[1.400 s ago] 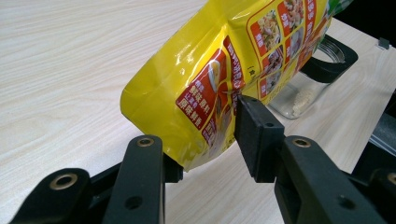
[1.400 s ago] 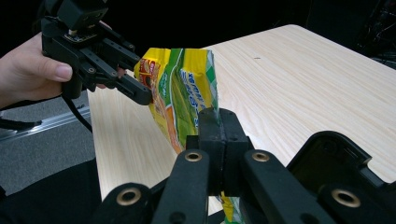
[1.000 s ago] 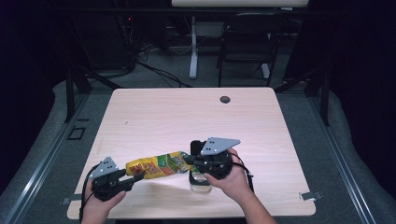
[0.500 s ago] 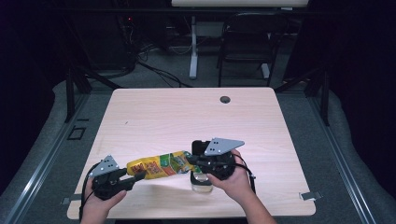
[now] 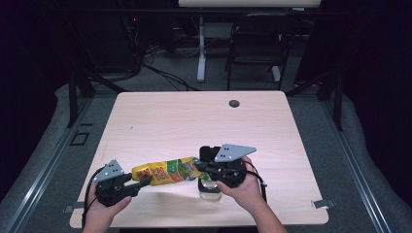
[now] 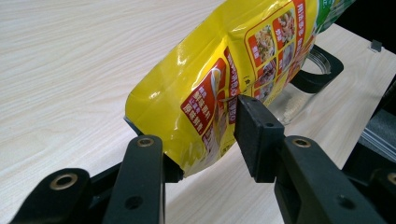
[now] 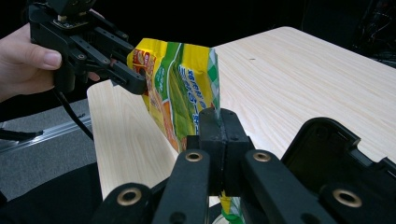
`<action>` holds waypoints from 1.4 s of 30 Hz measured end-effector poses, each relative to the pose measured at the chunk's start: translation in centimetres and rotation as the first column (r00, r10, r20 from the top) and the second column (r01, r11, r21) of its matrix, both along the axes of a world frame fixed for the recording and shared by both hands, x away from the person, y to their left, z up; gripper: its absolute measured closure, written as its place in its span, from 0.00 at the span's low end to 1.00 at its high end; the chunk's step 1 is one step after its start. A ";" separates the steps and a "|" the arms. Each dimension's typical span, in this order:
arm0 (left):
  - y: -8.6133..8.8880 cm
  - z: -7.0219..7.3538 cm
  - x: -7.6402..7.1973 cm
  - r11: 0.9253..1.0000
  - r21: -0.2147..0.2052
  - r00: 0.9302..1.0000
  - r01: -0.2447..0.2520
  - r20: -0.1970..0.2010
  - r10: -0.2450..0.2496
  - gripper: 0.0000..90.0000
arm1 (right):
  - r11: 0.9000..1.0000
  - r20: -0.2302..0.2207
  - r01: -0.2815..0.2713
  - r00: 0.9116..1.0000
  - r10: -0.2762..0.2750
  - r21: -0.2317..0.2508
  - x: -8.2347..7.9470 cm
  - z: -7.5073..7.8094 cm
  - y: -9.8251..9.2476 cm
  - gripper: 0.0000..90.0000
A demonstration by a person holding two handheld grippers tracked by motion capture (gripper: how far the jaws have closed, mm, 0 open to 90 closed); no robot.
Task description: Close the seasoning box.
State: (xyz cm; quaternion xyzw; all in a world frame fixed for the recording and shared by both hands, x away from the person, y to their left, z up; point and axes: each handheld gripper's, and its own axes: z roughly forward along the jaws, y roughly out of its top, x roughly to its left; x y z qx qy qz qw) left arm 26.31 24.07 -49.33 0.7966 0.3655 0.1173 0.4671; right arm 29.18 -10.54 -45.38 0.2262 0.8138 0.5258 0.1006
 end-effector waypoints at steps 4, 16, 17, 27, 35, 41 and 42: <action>0.0 0.2 0.1 1.000 -0.003 1.000 -0.001 -0.004 0.001 0.72 | 1.000 0.000 0.003 1.000 -0.003 0.004 -0.1 0.0 -0.1 1.00; -0.1 0.4 0.2 1.000 -0.019 1.000 0.007 0.006 -0.007 0.71 | 1.000 0.001 0.010 1.000 -0.010 0.004 -0.1 -0.1 -0.2 1.00; -0.1 0.4 0.2 1.000 -0.025 1.000 0.008 0.005 -0.008 0.71 | 1.000 0.001 0.011 1.000 -0.011 0.004 -0.1 -0.1 -0.3 1.00; 0.0 0.5 0.1 1.000 -0.026 1.000 0.017 0.012 -0.016 0.70 | 1.000 0.002 0.020 1.000 -0.020 -0.001 -0.2 -0.1 -0.4 0.99; 0.0 0.4 -0.1 0.999 -0.036 1.000 0.013 0.017 -0.013 0.70 | 1.000 0.005 0.017 1.000 -0.017 -0.006 -0.3 -0.1 -0.4 0.99; 0.0 0.5 -0.1 0.999 -0.036 1.000 0.016 0.019 -0.015 0.70 | 1.000 0.002 0.019 1.000 -0.019 -0.011 -0.3 -0.1 -0.5 0.99; 0.0 0.6 -0.1 0.999 -0.038 1.000 0.016 0.019 -0.016 0.70 | 1.000 0.004 0.018 1.000 -0.018 -0.015 -0.3 0.0 -0.5 0.99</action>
